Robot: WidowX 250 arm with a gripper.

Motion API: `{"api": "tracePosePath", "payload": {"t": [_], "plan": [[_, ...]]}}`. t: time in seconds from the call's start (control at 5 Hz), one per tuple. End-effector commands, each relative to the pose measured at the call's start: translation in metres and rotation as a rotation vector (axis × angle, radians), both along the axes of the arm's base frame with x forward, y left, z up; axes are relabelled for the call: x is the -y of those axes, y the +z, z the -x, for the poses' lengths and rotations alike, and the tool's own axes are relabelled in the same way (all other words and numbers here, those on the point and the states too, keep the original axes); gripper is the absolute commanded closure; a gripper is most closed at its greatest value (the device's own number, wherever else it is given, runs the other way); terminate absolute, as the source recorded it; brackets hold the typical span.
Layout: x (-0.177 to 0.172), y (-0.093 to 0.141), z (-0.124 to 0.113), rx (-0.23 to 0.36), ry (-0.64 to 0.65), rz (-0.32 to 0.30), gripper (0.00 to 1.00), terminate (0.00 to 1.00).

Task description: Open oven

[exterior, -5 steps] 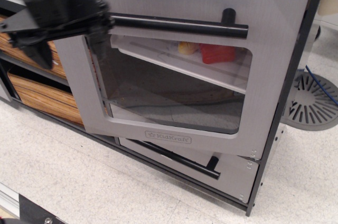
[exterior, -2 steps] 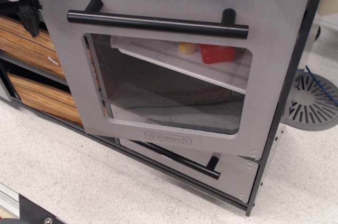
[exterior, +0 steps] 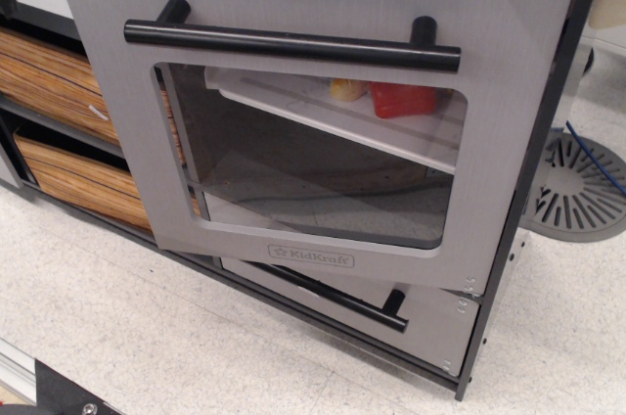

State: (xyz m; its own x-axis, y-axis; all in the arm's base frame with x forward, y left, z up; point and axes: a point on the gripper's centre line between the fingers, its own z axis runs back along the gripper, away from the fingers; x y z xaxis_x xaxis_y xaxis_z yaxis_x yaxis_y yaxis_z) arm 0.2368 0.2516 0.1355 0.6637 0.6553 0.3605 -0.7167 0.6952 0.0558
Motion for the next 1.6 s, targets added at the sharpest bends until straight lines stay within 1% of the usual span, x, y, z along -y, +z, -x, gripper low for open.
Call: {"api": "tracePosePath", "payload": {"t": [0.0,0.2,0.4,0.6,1.0,1.2,1.4], "plan": [[0.003,0.038,-0.033,0.092,0.122,0.075,0.00,0.00],[0.012,0.038,-0.045,0.102,0.135,0.074,0.00,0.00],[0.020,0.034,-0.054,0.069,0.110,0.068,0.00,0.00],[0.036,0.033,-0.047,0.052,0.027,0.073,0.00,0.00],[0.053,0.026,-0.011,0.006,-0.143,0.025,0.00,0.00],[0.059,0.031,-0.005,-0.002,-0.155,0.056,0.00,0.00],[0.084,0.023,-0.014,0.001,-0.114,0.153,0.00,0.00]]}}
